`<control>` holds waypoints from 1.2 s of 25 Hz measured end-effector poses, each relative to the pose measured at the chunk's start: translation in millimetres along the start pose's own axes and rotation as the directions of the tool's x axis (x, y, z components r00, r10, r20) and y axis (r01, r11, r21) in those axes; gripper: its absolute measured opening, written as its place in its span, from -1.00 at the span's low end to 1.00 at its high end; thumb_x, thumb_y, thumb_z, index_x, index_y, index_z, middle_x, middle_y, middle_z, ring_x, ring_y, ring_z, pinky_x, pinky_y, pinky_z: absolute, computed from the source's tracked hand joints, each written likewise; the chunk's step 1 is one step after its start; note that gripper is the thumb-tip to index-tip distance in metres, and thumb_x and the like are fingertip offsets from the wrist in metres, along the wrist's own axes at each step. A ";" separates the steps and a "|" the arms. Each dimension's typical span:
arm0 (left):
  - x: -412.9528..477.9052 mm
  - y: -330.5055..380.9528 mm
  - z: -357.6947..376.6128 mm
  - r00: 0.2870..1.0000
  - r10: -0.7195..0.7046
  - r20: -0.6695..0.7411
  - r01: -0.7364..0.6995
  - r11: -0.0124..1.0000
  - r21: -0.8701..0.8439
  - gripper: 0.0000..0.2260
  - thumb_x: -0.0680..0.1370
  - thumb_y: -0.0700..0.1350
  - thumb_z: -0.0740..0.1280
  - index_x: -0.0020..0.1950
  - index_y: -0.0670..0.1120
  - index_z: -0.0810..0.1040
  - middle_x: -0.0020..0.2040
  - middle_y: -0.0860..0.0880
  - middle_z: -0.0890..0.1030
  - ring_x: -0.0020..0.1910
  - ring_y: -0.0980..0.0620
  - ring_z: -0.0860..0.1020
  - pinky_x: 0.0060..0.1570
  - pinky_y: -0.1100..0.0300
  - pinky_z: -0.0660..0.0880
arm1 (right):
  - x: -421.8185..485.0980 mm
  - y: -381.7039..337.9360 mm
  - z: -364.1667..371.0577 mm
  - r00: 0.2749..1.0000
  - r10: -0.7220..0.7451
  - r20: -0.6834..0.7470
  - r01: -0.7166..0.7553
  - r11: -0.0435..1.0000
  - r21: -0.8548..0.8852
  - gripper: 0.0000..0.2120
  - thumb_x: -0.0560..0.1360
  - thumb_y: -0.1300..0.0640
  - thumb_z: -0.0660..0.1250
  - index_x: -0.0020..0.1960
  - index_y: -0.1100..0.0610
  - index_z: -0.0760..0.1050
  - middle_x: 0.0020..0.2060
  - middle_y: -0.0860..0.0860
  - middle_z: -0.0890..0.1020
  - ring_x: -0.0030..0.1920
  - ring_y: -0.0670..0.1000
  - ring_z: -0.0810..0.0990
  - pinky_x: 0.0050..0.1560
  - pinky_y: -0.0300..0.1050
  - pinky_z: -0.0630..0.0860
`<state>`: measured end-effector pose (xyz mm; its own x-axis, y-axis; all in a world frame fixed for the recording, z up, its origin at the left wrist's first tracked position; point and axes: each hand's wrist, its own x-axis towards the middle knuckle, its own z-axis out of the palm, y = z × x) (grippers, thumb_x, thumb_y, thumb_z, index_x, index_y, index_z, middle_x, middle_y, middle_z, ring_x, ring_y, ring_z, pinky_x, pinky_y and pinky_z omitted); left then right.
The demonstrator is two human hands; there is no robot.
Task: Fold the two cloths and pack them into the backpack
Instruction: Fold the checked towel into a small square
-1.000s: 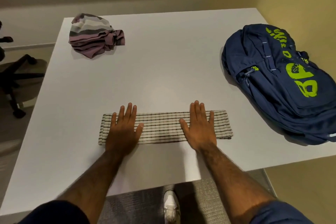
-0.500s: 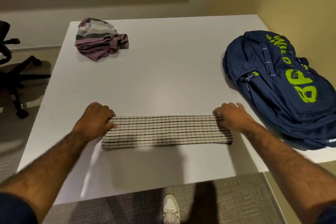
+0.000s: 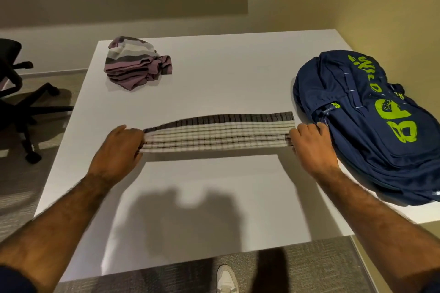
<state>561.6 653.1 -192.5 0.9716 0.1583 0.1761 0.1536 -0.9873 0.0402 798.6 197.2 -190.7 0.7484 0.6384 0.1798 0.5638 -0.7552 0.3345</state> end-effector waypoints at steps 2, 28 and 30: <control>-21.1 6.1 25.2 0.994 0.070 0.079 -0.072 0.997 0.023 -0.74 0.39 -0.25 0.45 0.02 -0.08 0.53 -0.06 -0.08 0.60 -0.06 -0.13 0.58 0.48 -0.04 0.21 | -19.9 -14.1 17.7 0.999 -0.012 0.039 0.011 1.000 0.023 -0.69 0.32 0.37 0.46 0.00 0.17 0.48 -0.14 0.14 0.53 -0.08 0.23 0.50 0.27 0.35 0.34; -13.9 93.5 88.3 0.956 -0.244 0.165 0.249 0.969 -0.009 -0.34 0.65 0.26 0.01 0.64 -0.10 0.18 0.63 -0.16 0.20 0.60 -0.20 0.18 0.59 -0.17 0.03 | -8.0 -108.9 46.8 0.944 0.003 0.330 -0.149 0.895 0.420 -0.30 0.65 -0.26 -0.26 0.65 0.12 -0.22 0.64 0.03 -0.21 0.61 0.00 -0.30 0.59 0.19 -0.25; -15.3 92.9 85.7 0.953 -0.254 0.163 0.254 0.967 0.021 -0.34 0.65 0.26 0.02 0.64 -0.11 0.17 0.64 -0.16 0.19 0.60 -0.19 0.16 0.59 -0.17 -0.02 | -11.0 -90.9 52.0 0.940 0.034 0.339 -0.172 0.906 0.387 -0.29 0.65 -0.25 -0.25 0.65 0.14 -0.20 0.64 0.04 -0.18 0.62 0.01 -0.26 0.58 0.22 -0.26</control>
<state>576.4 557.9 -275.7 0.9166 0.3997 -0.0027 0.3991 -0.9147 0.0633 757.3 251.2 -271.2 0.8411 0.5241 -0.1334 0.5171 -0.8516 -0.0855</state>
